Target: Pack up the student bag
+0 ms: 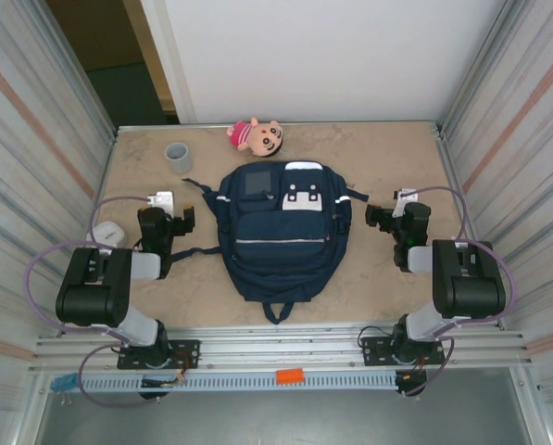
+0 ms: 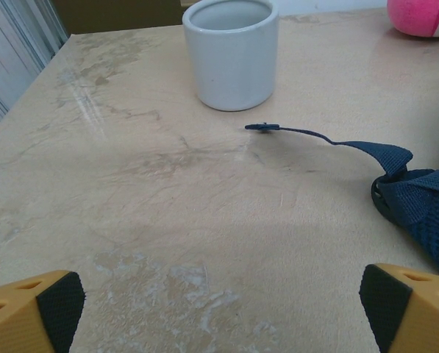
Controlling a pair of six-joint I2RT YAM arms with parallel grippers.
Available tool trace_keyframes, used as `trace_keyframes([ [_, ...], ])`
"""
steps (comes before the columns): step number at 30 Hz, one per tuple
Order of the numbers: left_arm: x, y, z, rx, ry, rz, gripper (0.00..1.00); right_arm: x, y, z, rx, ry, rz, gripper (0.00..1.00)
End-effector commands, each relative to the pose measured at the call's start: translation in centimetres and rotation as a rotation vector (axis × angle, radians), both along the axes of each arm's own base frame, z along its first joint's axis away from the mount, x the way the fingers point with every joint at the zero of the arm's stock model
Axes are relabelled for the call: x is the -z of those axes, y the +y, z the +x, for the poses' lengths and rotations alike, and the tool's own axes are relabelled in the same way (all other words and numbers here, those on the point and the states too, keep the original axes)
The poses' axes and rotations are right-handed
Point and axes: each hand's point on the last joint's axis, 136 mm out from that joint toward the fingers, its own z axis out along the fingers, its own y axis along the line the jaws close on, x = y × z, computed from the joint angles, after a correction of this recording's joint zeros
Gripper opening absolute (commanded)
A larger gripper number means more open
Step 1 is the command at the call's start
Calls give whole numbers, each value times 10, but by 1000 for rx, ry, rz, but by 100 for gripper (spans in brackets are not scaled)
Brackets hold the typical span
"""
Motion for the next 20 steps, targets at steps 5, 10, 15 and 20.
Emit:
trace_keyframes([
  [5, -6, -2, 1, 3, -16, -18, 99, -6, -3, 3, 21, -17, 3, 99],
  [10, -6, -2, 1, 3, -15, -17, 99, -6, -2, 3, 19, -16, 3, 99],
  [15, -6, -2, 2, 1, -13, -17, 99, -6, -2, 3, 18, -18, 4, 99],
  [20, -6, -2, 1, 1, -17, -16, 99, -6, -2, 3, 17, -15, 5, 99],
])
